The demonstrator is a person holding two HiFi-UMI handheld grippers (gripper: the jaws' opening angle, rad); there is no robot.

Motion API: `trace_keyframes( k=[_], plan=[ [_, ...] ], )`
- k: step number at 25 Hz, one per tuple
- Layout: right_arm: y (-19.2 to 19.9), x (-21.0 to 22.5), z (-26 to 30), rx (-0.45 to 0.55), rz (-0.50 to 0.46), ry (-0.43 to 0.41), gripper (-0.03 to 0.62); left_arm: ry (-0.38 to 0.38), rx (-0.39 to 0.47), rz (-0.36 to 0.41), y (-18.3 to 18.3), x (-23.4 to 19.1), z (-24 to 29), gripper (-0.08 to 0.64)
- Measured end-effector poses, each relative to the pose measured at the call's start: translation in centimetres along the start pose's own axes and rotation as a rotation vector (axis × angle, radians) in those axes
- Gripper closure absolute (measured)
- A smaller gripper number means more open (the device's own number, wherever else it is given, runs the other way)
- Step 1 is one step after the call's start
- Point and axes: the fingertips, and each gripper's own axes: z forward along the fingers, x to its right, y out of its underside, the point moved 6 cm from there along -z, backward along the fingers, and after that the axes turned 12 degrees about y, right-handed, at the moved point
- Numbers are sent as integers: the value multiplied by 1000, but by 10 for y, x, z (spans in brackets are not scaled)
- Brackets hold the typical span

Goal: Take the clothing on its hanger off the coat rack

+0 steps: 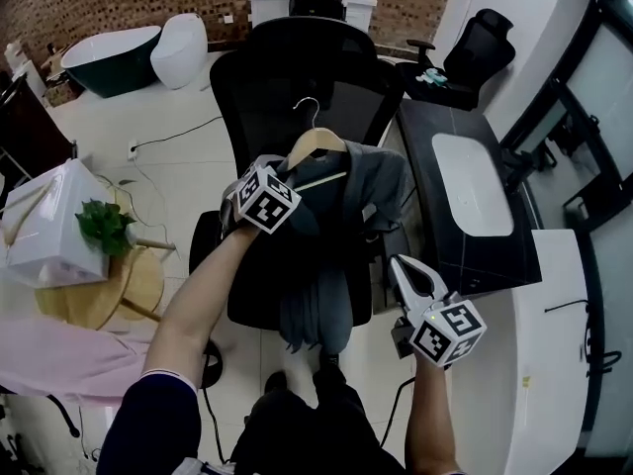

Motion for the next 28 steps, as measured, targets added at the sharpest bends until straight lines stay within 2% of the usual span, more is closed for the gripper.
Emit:
trace_keyframes(
  k=[3, 7, 12, 22, 28],
  plan=[
    [17, 3, 5, -30, 25, 0, 592, 55, -17, -77, 28, 20, 22, 529],
    [40, 6, 10, -79, 54, -2, 592, 130, -60, -226, 77, 46, 48, 532],
    [65, 15, 15, -131, 82, -4, 592, 192, -101, -357, 124, 83, 74, 532],
    [112, 23, 21, -219, 109, 1, 592, 256, -177, -524, 203, 142, 112, 531],
    [134, 31, 19, -264, 107, 21, 592, 262, -182, -579, 236, 166, 134, 525]
  ],
)
